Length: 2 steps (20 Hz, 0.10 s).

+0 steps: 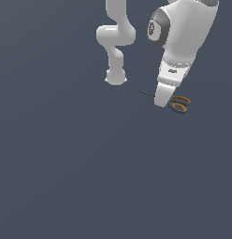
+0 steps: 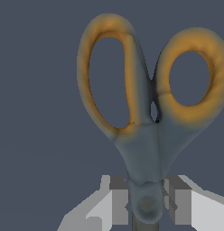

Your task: Pick up the object and move it to a goal position.

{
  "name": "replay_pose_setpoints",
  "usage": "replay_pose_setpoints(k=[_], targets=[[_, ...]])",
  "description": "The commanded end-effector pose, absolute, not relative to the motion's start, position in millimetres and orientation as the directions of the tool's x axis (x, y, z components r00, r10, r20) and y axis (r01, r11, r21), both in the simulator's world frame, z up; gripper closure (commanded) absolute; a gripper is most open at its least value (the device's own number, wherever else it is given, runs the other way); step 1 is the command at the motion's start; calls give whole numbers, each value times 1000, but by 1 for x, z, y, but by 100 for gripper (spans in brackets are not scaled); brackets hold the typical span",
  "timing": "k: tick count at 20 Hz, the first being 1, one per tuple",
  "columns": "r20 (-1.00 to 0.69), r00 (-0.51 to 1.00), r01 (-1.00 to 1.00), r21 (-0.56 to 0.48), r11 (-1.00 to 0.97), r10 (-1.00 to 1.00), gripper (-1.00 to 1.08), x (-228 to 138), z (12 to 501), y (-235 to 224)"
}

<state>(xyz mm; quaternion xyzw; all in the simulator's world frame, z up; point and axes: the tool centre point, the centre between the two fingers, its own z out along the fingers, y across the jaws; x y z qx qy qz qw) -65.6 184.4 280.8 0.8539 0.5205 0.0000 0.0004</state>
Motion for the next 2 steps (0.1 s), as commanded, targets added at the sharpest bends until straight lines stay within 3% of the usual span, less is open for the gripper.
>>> replay_pose_setpoints(k=[1,2], targets=[[0,460,888,0,-460,888,108,-67,285,187],[0,460,888,0,-460,888,108,-67,285,188]])
